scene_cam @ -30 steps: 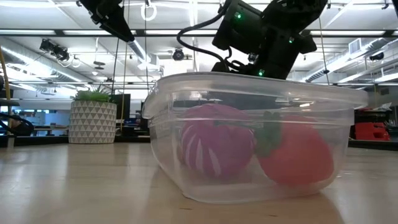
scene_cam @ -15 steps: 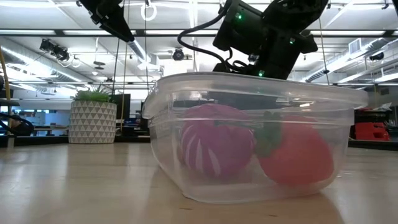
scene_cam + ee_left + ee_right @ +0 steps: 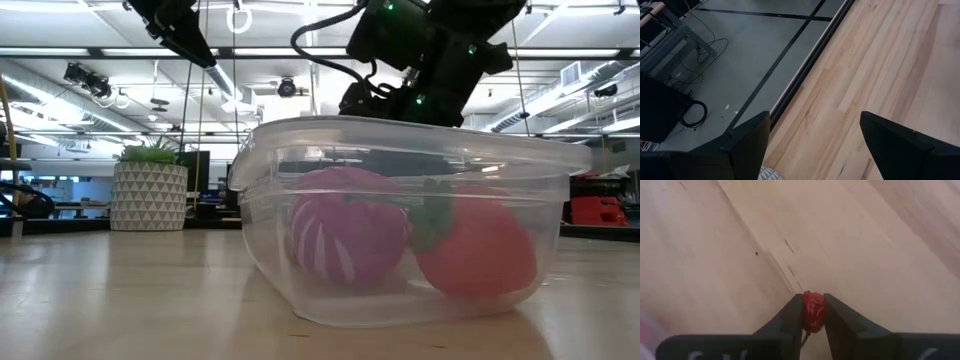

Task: Pick and placing Produce into tupperware
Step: Put the left red cherry into the transparent bin

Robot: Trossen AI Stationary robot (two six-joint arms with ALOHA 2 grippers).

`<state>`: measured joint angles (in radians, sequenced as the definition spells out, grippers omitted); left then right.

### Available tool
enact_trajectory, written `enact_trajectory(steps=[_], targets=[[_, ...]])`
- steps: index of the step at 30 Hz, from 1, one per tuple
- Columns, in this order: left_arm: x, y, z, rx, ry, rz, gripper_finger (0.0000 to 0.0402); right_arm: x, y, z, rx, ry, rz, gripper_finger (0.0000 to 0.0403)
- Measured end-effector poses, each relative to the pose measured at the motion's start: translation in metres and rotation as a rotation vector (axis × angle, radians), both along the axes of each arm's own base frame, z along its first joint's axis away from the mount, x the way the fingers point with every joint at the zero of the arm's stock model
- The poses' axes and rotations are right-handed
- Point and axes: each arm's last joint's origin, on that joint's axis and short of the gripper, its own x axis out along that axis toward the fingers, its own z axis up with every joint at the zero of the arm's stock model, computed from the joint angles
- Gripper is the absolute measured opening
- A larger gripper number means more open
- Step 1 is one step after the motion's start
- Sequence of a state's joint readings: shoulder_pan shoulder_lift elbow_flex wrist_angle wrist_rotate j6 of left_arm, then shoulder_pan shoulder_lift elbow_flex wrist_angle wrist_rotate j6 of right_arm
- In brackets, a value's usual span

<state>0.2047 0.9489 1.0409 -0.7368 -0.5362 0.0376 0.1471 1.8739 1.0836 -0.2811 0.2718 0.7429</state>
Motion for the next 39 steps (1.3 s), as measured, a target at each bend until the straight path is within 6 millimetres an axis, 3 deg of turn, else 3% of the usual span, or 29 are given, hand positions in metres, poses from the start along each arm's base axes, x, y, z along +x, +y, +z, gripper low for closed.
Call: enact_trajectory(steps=[8,14,23,30,39], targets=[[0.000,0.000,0.000,0.000,0.000,0.000,0.0316,0.005,0.002,0.011,0.062,-0.064,-0.017,0.0073],[0.000,0.000,0.000,0.000,0.001,0.000,0.0316,0.021,0.009,0.034,0.125,-0.141,0.025,0.0073],[0.000,0.000,0.000,0.000,0.001,0.000,0.0316,0.036,0.049,0.075,0.185,-0.256,0.214,0.0073],[0.000,0.000,0.000,0.000,0.001,0.000,0.0316,0.017,0.094,0.067,0.182,-0.187,0.198,0.0084],[0.000,0.000,0.000,0.000,0.000,0.001,0.0316,0.000,0.107,0.059,0.081,-0.096,0.133,0.0152]])
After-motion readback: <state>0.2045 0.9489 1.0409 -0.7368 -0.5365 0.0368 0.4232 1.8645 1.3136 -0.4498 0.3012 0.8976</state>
